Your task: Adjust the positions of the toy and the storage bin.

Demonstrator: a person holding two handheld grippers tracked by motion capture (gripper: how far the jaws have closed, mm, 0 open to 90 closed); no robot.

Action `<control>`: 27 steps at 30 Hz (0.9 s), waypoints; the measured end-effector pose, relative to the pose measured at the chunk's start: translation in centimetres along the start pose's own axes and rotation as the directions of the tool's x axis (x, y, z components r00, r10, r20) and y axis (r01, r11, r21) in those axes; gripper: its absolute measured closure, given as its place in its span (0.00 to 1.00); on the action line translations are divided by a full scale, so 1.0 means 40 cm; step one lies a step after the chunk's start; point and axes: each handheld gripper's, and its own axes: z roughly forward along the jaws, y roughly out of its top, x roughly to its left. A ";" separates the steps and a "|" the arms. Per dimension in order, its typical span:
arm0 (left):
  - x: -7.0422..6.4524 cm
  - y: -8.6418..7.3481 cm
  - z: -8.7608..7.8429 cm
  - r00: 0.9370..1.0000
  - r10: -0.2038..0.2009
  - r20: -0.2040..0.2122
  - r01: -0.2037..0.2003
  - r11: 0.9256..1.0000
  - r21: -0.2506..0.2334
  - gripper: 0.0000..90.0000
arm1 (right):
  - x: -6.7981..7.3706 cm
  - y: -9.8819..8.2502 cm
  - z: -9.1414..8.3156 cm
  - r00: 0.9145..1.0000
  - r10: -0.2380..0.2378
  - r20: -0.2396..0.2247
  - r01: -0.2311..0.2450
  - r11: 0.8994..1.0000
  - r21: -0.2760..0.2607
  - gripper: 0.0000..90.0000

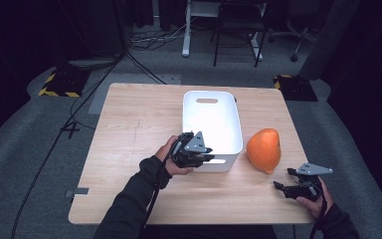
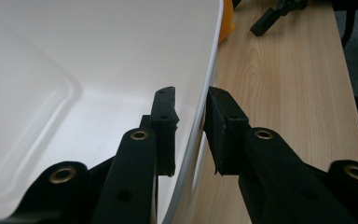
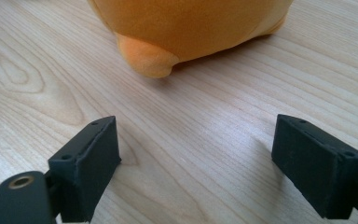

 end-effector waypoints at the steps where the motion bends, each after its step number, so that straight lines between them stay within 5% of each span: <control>1: 0.000 0.000 0.000 1.000 0.000 0.000 0.000 1.000 0.000 0.82 | 0.000 0.000 0.000 1.000 -0.002 0.000 0.002 1.000 -0.001 0.17; 11: -0.017 -0.021 -0.075 0.995 -0.044 -0.086 0.037 0.996 -0.077 0.58 | 0.000 0.000 0.000 1.000 0.001 0.000 -0.001 1.000 0.001 0.17; 13: -0.015 -0.031 -0.095 0.989 -0.036 -0.141 0.029 0.998 -0.049 0.54 | 0.000 0.000 0.000 1.000 0.000 0.000 0.000 1.000 0.000 0.17; 16: -0.009 -0.047 -0.114 0.986 -0.054 -0.156 0.045 0.997 -0.060 0.50 | 0.000 0.000 0.000 1.000 0.000 0.000 0.000 1.000 0.000 0.17; 24: -0.007 -0.107 -0.152 0.967 -0.127 -0.223 0.116 0.991 -0.060 0.34 | 0.000 0.000 0.000 1.000 -0.001 0.000 0.001 1.000 0.000 0.17; 27: -0.005 -0.136 -0.151 0.953 -0.168 -0.252 0.159 0.986 -0.055 0.31 | 0.000 0.000 0.000 1.000 -0.001 0.000 0.001 1.000 0.000 0.17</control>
